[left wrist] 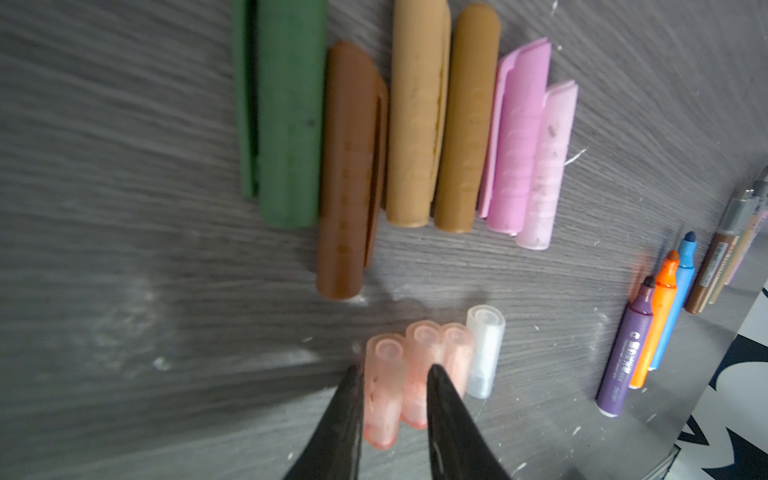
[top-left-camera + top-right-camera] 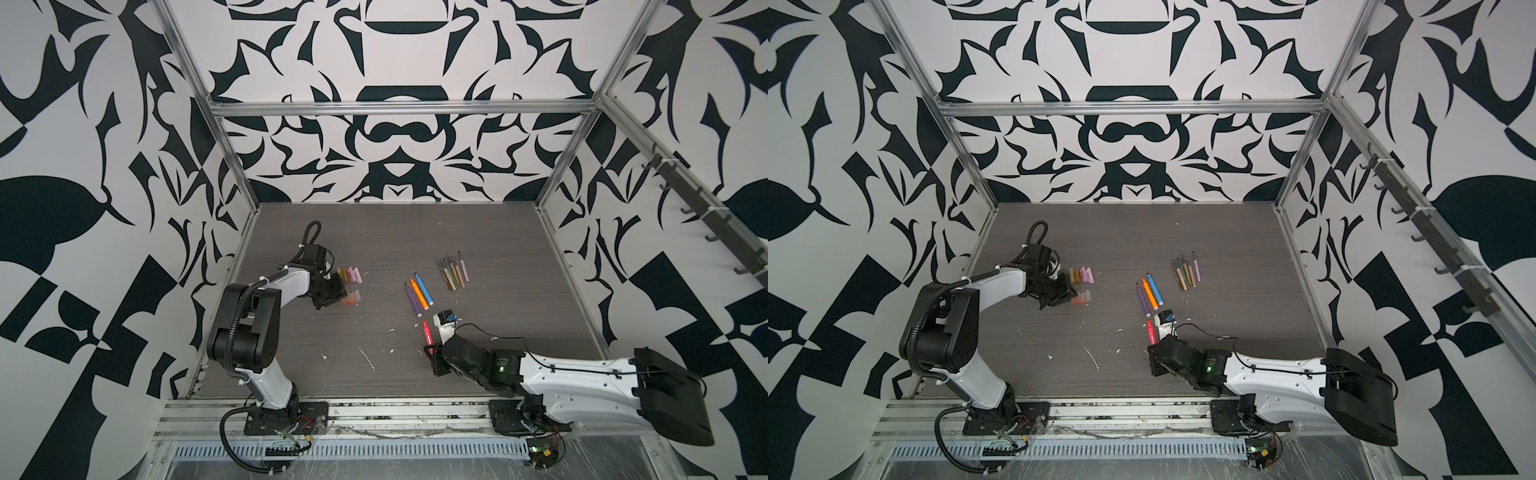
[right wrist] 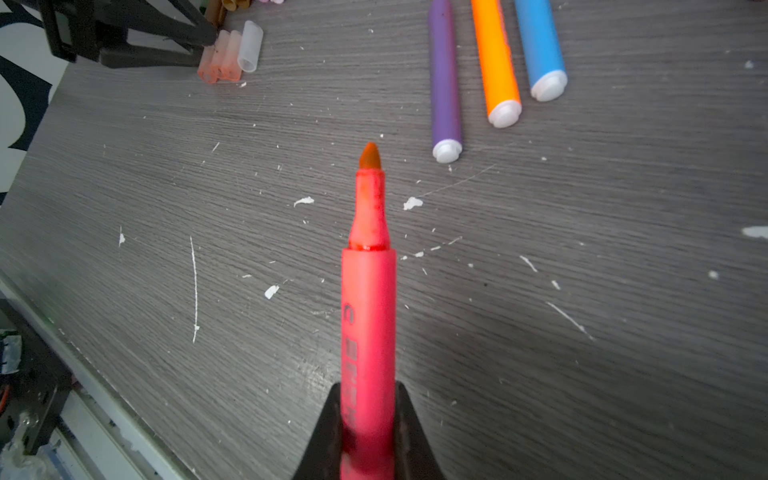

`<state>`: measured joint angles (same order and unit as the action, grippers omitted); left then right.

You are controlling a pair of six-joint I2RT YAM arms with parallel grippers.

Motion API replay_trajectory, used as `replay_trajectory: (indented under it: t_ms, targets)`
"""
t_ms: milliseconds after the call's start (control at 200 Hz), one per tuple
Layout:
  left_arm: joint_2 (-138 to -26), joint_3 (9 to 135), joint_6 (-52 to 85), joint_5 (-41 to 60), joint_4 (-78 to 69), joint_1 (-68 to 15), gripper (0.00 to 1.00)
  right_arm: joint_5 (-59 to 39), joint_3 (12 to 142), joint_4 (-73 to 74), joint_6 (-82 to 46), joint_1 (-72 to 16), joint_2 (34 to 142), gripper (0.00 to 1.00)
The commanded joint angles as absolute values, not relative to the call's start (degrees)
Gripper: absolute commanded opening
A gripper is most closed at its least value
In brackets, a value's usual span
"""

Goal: Open the pen caps
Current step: 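Carry the uncapped pink marker toward the other markers while the left drops the cap, then lower the pink marker beside the purple marker and open the right gripper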

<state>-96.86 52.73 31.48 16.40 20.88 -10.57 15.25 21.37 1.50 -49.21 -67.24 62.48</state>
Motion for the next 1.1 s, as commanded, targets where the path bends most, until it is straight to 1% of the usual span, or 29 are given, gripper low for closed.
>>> replay_trajectory:
  t_ms: [0, 120, 260, 355, 485, 610, 770, 920, 1095]
  targets:
    - [-94.9, 53.9, 32.0, 15.9, 23.2, -10.5, 0.3, 15.7, 23.5, 2.4, -49.5, -67.1, 62.4, 0.0]
    - [-89.3, 54.6, 33.6, 14.3, 26.3, -10.5, 0.31, 16.1, 26.2, -1.1, -48.1, -67.1, 62.7, 0.0]
    - [-79.2, 56.0, 33.6, 14.4, 31.5, -10.5, 0.4, 16.6, 34.6, -9.3, -45.1, -67.1, 66.2, 0.0]
    - [-70.2, 56.2, 32.6, 17.9, 33.7, -10.3, 0.42, 18.6, 43.6, -17.8, -41.5, -66.8, 72.1, 0.0]
    - [-60.0, 56.6, 29.9, 24.3, 37.6, -10.1, 0.41, 22.5, 57.9, -30.0, -35.7, -64.6, 83.8, 0.0]
    - [-53.1, 56.8, 26.6, 22.1, 44.9, -10.1, 0.39, 21.4, 66.7, -33.4, -32.3, -60.6, 93.0, 0.0]
    - [-48.1, 56.5, 23.5, 16.0, 52.4, -10.0, 0.38, 18.5, 75.3, -35.8, -30.0, -57.3, 101.9, 0.0]
    - [-45.8, 56.5, 22.5, 18.6, 52.6, -10.0, 0.38, 19.6, 82.3, -41.9, -29.5, -56.5, 108.9, 0.01]
    - [-44.0, 54.5, 23.4, 19.4, 50.3, -10.0, 0.39, 21.5, 85.7, -45.0, -29.4, -56.5, 112.5, 0.05]
